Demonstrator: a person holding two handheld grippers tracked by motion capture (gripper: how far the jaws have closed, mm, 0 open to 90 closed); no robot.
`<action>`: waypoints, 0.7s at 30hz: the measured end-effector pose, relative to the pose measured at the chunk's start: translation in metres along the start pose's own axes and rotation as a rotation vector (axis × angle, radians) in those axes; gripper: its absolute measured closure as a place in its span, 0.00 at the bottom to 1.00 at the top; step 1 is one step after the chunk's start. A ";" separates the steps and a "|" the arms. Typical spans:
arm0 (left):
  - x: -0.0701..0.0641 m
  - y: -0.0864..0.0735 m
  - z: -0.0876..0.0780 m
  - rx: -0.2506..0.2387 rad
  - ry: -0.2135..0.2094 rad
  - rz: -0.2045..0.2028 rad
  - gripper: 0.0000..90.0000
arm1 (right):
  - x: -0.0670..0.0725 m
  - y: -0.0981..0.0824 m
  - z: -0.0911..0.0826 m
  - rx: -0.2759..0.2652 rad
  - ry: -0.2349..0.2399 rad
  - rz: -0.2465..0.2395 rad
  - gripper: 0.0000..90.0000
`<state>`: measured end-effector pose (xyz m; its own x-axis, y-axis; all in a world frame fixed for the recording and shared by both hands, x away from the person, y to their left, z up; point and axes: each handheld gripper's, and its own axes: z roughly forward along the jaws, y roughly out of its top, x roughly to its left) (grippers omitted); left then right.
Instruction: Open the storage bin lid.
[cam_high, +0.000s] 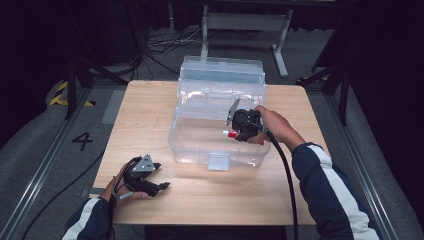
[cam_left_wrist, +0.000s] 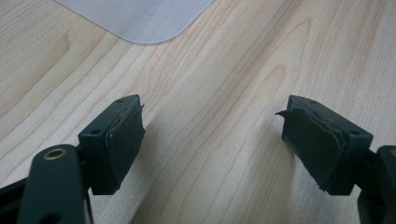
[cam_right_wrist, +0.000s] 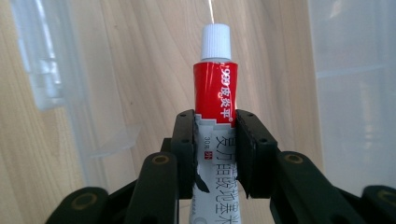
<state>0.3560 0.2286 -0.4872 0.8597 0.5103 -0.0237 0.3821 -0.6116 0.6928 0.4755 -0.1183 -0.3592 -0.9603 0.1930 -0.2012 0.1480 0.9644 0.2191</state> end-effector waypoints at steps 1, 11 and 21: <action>0.000 0.000 0.000 0.000 0.000 0.000 0.23 | -0.001 0.000 0.003 0.003 0.007 0.000 0.79; 0.000 0.000 0.000 0.000 0.000 -0.001 0.23 | -0.004 -0.006 0.025 0.051 0.039 0.013 0.79; 0.000 0.000 0.000 0.000 0.000 -0.001 0.23 | -0.006 -0.008 0.041 0.070 0.076 0.013 0.79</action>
<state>0.3559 0.2286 -0.4872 0.8593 0.5109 -0.0239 0.3826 -0.6111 0.6929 0.4895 -0.1196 -0.3991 -0.9730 0.1943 -0.1246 0.1746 0.9726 0.1533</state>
